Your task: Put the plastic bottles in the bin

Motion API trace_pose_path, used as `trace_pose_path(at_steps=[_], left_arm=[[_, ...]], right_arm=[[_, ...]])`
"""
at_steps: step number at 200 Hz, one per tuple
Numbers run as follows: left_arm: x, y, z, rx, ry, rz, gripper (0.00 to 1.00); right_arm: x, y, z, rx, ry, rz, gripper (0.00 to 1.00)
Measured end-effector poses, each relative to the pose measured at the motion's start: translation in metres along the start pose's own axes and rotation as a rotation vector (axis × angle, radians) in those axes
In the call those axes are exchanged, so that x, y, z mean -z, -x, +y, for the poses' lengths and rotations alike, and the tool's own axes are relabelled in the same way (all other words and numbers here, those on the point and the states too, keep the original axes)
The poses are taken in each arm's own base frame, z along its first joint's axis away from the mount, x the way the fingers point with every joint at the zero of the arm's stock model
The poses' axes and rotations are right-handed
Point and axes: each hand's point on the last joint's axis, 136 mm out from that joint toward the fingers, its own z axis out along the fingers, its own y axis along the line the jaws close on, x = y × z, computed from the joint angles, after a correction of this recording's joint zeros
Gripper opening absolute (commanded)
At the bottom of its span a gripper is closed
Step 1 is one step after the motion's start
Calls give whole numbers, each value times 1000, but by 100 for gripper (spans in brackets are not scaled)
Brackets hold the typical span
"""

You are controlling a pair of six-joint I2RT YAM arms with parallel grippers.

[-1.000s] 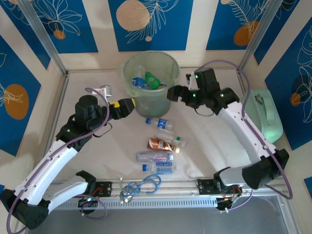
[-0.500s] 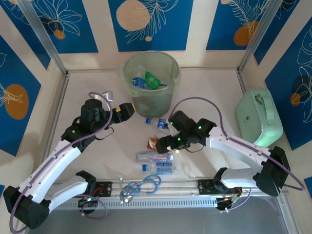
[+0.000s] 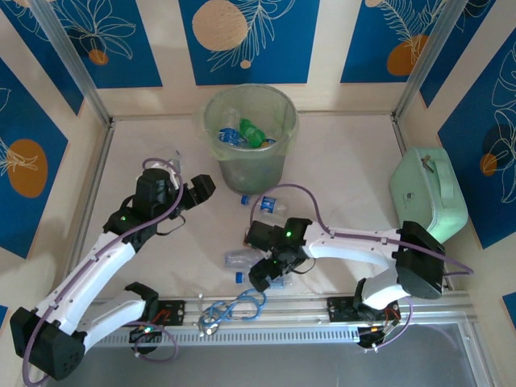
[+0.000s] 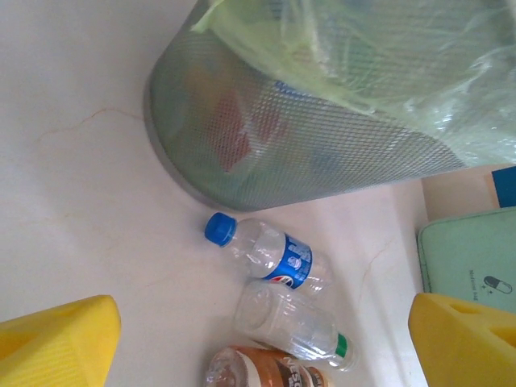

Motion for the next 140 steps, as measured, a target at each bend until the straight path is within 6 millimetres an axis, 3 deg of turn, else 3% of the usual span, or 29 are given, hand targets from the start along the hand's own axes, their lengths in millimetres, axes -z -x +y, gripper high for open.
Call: trace_pose_path(at_steps=[90,140], left_arm=[[-1,2,4,30,-2,2,91],[-1,3,6,41,-4,1,91]], right_arm=[[-30,-6,-9,53,-172,102,100],[-36,-5,-16,47,-214,108,88]])
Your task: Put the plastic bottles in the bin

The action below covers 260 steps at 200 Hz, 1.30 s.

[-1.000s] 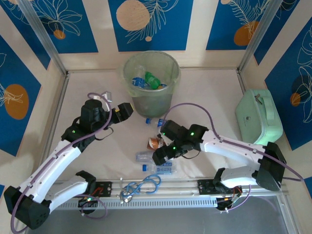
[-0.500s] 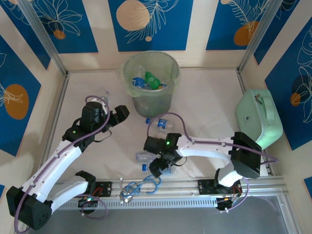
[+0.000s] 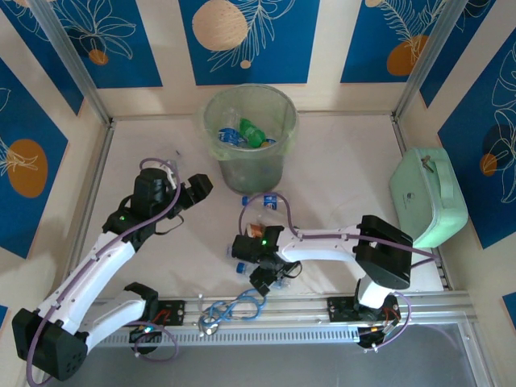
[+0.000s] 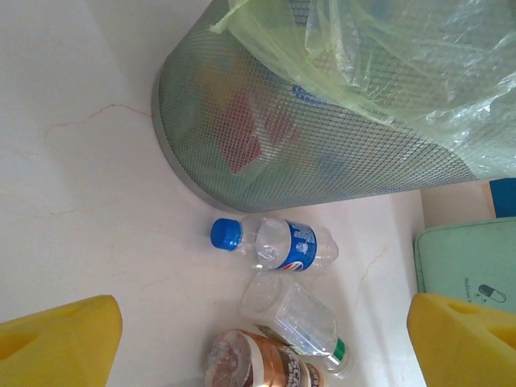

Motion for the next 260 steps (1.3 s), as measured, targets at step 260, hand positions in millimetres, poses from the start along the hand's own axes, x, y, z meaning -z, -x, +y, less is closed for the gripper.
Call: trace_pose_path(at_steps=[260], left_arm=[[-1,-10,-3,19,-47,58,85]], right_arm=[[110,39,11,-4,179,-396,55]])
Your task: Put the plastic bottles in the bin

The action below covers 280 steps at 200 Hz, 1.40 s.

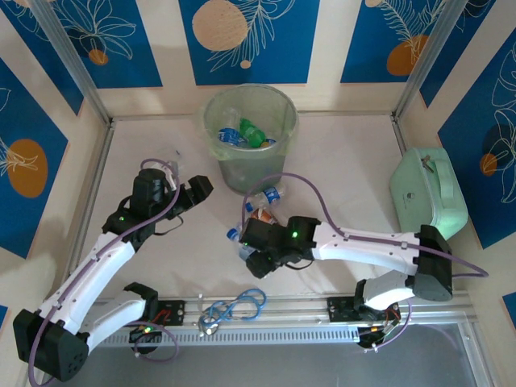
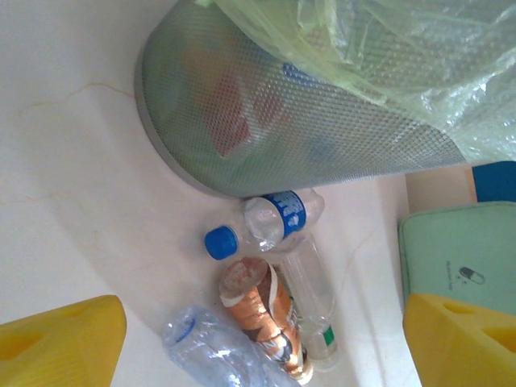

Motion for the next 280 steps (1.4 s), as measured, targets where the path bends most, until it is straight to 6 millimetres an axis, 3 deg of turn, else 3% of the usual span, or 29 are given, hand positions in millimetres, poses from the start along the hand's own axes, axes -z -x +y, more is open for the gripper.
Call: trace_pose_path(at_steps=[52,91,109,131,156,184,212,226,236,255,280], left_arm=[[3,-3,-11,10,-43,33,87],[30,20,-17,-22,-3,-77,92],[37,27,-14,-18,12,-115,89],[32,25,-9,-5,28,-105,87],[20,13,8,18,63,-63,86],[17,6,15,37,73,-39,85],[15,2,18,41,75,-28,85],[14,-1,21,46,81,-22,86],[12,-3,24,51,84,-15,86],[10,-7,27,62,86,-3,87],[9,-7,24,71,70,-2,85]], right_arm=[[39,57,-4,-56,48,-183,55],[96,114,-15,-99,78,-381,56],[131,146,-32,-154,86,-498,57],[177,184,-65,-249,82,-639,57],[206,221,-104,-354,64,-742,57],[200,256,-143,-459,37,-753,57],[165,274,-173,-535,6,-687,64],[148,273,-180,-558,-3,-641,79],[137,273,-182,-566,-6,-609,85],[127,274,-183,-570,-10,-575,89],[130,274,-182,-562,-13,-572,89]])
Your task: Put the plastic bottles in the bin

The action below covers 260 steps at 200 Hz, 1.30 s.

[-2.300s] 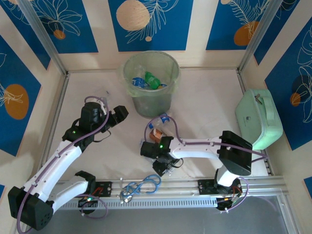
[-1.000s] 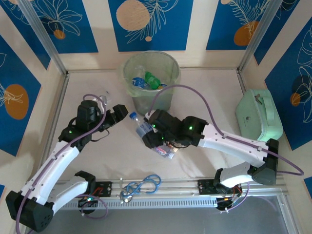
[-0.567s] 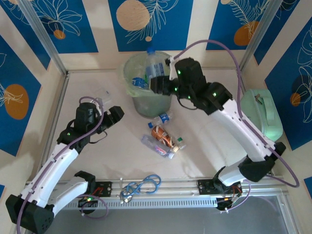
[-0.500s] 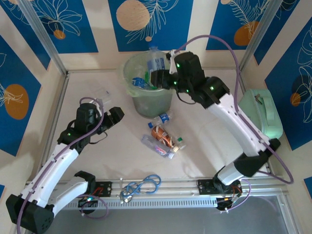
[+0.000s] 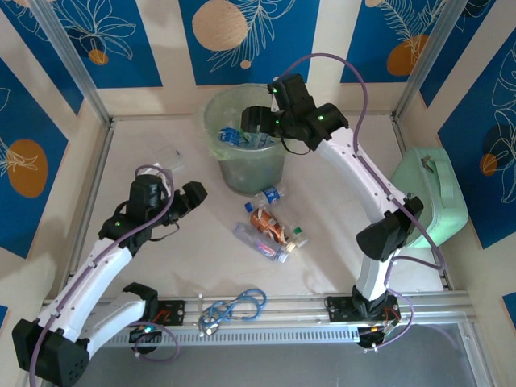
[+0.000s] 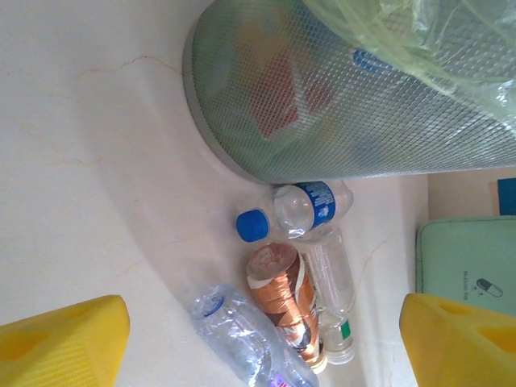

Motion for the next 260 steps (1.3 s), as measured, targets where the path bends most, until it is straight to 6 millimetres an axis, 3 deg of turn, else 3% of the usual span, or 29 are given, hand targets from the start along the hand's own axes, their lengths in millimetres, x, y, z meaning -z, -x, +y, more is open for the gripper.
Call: trace_pose_path(at_steps=[31,55,89,114,132,156,199,226,260], left_arm=[[-10,-3,1,35,-25,8,80],[-26,-15,17,91,-1,46,79],[-42,-34,27,154,12,90,79],[-58,-54,25,181,14,141,78],[-71,-70,25,194,32,189,75],[-81,-81,32,216,71,219,75],[-80,-76,32,223,78,187,75],[-73,-72,33,216,84,166,75],[-63,-67,34,199,88,138,76]], right_arm=[[12,1,4,20,3,-17,88],[39,-5,3,30,5,-45,88],[84,-37,-17,19,5,-71,88],[98,-73,-42,-6,-15,-45,88],[93,-104,-59,-30,-36,10,88],[69,-161,-74,-39,-41,162,87],[41,-261,-63,49,7,440,85],[27,-300,-51,119,15,539,86],[10,-327,-46,192,-22,604,87]])
